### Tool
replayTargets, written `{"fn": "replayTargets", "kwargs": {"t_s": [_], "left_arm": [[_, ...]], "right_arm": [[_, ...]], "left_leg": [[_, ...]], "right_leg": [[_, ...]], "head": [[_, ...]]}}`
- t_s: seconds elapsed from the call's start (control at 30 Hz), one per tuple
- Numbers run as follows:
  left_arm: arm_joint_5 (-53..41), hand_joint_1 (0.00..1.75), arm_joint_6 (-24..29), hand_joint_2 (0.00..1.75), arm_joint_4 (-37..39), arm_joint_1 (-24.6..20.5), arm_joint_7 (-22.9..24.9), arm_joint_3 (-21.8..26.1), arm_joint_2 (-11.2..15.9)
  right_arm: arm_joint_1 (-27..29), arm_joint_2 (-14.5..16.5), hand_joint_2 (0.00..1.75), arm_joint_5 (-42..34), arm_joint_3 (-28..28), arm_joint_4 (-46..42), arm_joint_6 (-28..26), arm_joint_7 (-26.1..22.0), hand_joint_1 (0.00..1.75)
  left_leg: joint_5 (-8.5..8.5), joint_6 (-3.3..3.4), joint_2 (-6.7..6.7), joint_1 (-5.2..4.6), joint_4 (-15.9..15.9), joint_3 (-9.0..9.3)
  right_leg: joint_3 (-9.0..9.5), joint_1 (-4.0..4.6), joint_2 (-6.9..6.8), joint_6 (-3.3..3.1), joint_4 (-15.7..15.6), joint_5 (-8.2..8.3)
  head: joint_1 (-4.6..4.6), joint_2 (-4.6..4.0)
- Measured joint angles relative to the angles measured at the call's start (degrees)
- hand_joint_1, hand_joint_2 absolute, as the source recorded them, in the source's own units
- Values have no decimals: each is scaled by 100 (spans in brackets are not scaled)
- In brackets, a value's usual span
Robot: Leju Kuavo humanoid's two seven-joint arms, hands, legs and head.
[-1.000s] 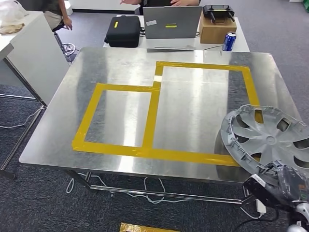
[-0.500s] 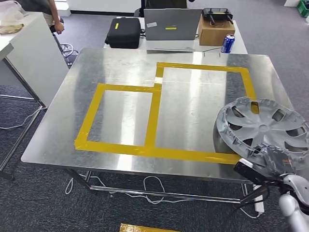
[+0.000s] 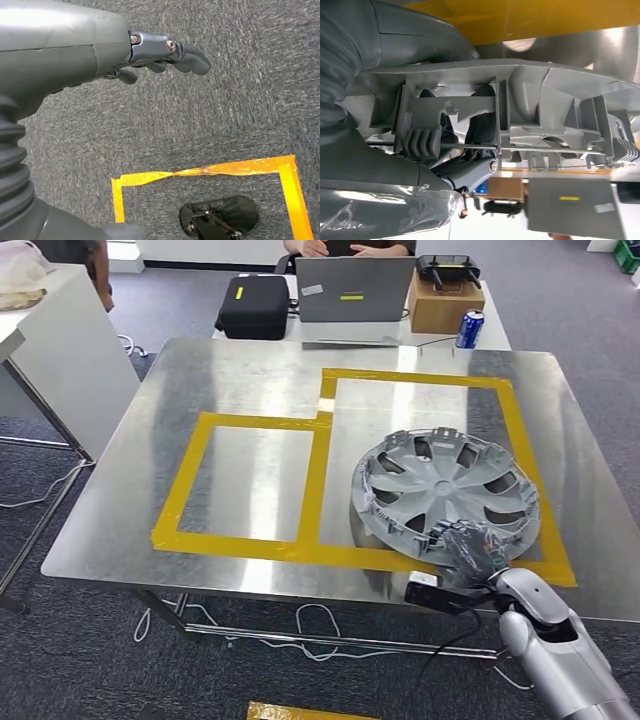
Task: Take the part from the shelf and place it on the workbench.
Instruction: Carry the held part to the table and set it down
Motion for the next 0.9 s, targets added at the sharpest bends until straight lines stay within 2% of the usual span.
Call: {"fn": "replayTargets", "kwargs": {"t_s": [0.13,0.3,0.57,0.9], "left_arm": [[-9,0,-2,175,0,-6,-3,-31,22],[59,0,-3,175,2,11,6,-31,29],[137,0,14,175,2,30,85,56,28],[155,0,13,175,13,40,94,103,27]], "right_arm": [[-211,141,175,-143,429,189,-5,18,175],[-243,152,175,-237,636,387,-132,537,175],[6,-147,175,-392,277,391,-159,992,175],[191,-300,175,-394,-41,240,-47,1058,175]], "left_leg": [[-3,-5,2,0,0,-1],[1,2,-12,-4,0,1],[0,11,-24,-11,0,1],[-4,24,-69,-12,0,3]], "right_leg": [[-2,0,4,-2,0,1],[0,-1,-15,0,-2,-1],[9,-6,-30,2,-19,0],[5,-7,-82,17,-36,-12]], "head": [[0,0],[-2,0],[0,0],[-1,0]]}}
